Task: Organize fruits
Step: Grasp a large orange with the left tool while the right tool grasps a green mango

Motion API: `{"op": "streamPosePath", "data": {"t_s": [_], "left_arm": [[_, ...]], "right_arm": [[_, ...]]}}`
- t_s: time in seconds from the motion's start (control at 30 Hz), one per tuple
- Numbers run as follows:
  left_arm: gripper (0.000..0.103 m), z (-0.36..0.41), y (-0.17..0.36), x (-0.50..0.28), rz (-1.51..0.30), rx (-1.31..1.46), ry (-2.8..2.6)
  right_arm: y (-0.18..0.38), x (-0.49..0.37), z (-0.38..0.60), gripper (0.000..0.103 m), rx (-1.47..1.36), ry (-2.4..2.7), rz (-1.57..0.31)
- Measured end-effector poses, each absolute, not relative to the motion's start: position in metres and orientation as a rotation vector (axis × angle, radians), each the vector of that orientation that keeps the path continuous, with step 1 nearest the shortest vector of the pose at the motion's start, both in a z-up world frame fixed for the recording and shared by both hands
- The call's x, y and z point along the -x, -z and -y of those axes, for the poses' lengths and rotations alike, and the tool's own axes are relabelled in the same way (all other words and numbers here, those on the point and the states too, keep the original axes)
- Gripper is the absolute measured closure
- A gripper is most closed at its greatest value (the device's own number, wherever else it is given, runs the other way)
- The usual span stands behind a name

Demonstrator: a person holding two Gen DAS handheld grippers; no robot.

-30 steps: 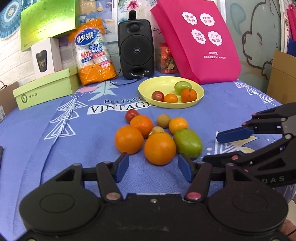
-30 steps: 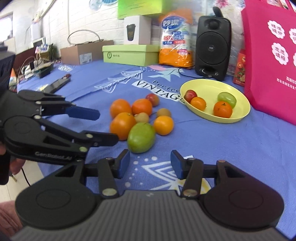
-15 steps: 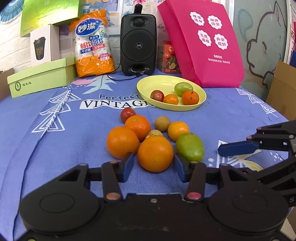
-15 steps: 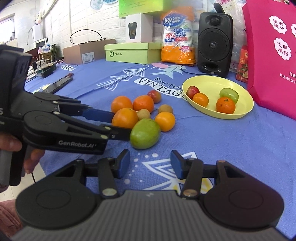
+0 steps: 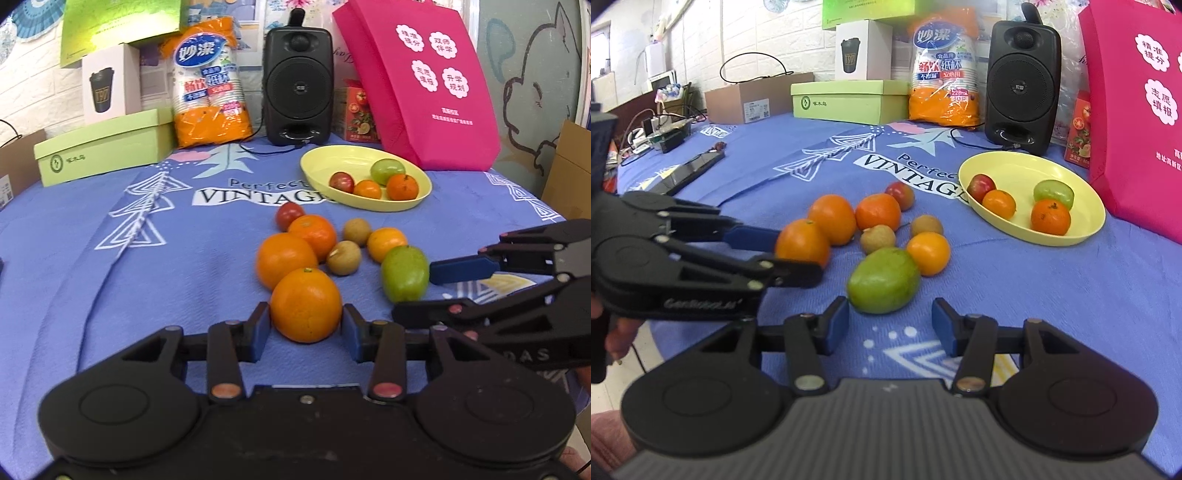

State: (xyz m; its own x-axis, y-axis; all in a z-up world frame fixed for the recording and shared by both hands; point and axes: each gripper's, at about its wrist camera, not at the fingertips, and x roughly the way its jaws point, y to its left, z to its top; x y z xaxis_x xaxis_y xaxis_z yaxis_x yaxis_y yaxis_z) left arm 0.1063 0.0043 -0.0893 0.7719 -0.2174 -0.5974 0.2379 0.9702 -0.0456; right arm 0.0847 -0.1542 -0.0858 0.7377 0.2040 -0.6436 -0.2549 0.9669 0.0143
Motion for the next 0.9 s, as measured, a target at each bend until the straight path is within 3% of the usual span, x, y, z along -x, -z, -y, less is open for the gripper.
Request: {"op": "streamPosePath", "data": {"t_s": [0.27, 0.37, 0.9], "left_arm": [[0.062, -0.014, 0.09, -0.107, -0.654, 0.005, 0.238], [0.062, -0.013, 0.092, -0.107, -0.654, 0.001, 0.234], [0.063, -0.012, 0.088, -0.105, -0.664, 0.017, 0.215]], "right_arm": [[0.091, -0.102, 0.142, 0.051, 0.081, -0.224, -0.692], [0.091, -0.101, 0.143, 0.055, 0.078, -0.226, -0.688], [0.085, -0.076, 0.163, 0.055, 0.036, -0.196, -0.677]]}}
